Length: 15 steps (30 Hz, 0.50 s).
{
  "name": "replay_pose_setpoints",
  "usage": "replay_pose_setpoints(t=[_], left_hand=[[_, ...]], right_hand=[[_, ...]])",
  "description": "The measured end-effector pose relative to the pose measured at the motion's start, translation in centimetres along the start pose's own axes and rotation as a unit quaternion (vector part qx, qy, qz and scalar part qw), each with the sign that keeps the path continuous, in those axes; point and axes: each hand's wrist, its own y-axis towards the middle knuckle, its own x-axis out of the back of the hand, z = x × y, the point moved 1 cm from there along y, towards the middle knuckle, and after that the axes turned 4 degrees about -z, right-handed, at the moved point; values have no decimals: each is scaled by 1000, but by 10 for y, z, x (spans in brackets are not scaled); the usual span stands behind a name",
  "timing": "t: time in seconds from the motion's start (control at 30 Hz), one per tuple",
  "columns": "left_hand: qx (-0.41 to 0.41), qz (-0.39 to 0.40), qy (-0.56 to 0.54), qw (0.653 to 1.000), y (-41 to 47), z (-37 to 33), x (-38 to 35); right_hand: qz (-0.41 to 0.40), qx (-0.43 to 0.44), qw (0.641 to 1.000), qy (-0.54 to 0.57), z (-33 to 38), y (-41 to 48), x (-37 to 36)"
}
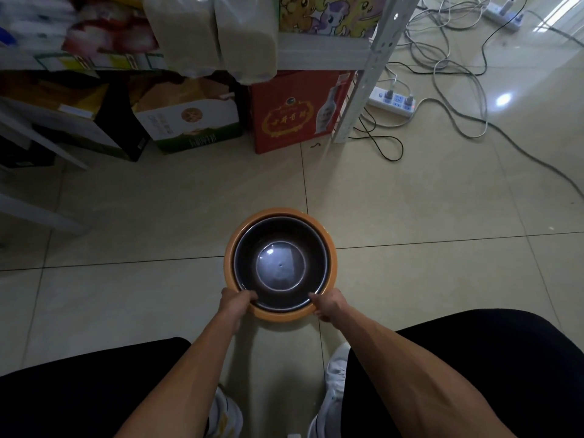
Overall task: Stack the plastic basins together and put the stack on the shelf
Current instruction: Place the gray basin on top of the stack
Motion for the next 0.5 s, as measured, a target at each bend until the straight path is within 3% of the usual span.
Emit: replay_pose_setpoints(t=[0.2, 0.5], left_hand=[[-32, -73, -81, 993, -25, -34, 11], [-42, -14, -131, 990, -73, -69, 35]], right_hand=[[14, 35, 996, 77, 29, -33, 17], [33, 48, 989, 139, 56, -89, 40]])
